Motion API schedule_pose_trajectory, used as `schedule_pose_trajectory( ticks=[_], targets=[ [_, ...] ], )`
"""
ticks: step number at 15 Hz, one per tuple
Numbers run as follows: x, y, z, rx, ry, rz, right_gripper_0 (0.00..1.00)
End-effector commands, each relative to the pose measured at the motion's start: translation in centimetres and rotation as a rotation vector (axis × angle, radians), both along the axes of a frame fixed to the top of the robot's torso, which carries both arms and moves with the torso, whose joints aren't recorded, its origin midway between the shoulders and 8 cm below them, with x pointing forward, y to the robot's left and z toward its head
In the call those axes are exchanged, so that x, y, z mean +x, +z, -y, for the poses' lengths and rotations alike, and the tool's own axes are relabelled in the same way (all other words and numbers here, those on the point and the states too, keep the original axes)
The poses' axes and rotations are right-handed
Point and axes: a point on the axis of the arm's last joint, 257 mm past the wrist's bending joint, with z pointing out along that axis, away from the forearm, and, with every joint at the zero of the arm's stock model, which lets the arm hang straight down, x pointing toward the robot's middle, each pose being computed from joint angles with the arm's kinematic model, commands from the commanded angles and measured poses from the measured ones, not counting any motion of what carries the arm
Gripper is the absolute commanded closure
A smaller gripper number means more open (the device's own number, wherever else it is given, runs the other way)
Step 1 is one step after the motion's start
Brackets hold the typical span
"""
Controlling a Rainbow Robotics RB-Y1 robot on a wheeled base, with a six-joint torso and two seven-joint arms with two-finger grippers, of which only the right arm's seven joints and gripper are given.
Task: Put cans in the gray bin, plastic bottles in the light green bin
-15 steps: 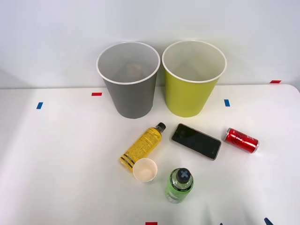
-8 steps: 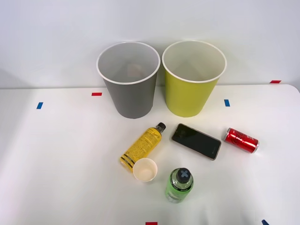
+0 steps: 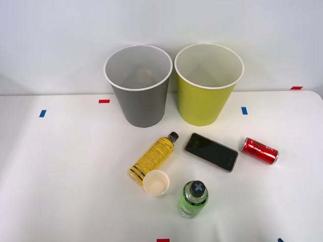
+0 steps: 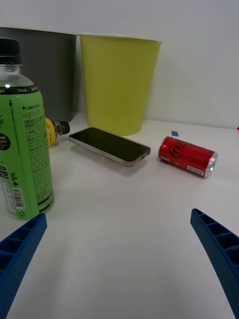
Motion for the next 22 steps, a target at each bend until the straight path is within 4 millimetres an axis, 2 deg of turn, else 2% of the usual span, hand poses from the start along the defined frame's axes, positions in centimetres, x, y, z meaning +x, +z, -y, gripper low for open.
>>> schedule_pose_trajectory(
  ticks=[1, 22],
  targets=[
    [0.0, -0.01, -0.01, 0.0, 0.0, 0.0, 0.0],
    [0.0, -0.01, -0.01, 0.0, 0.0, 0.0, 0.0]
  ],
)
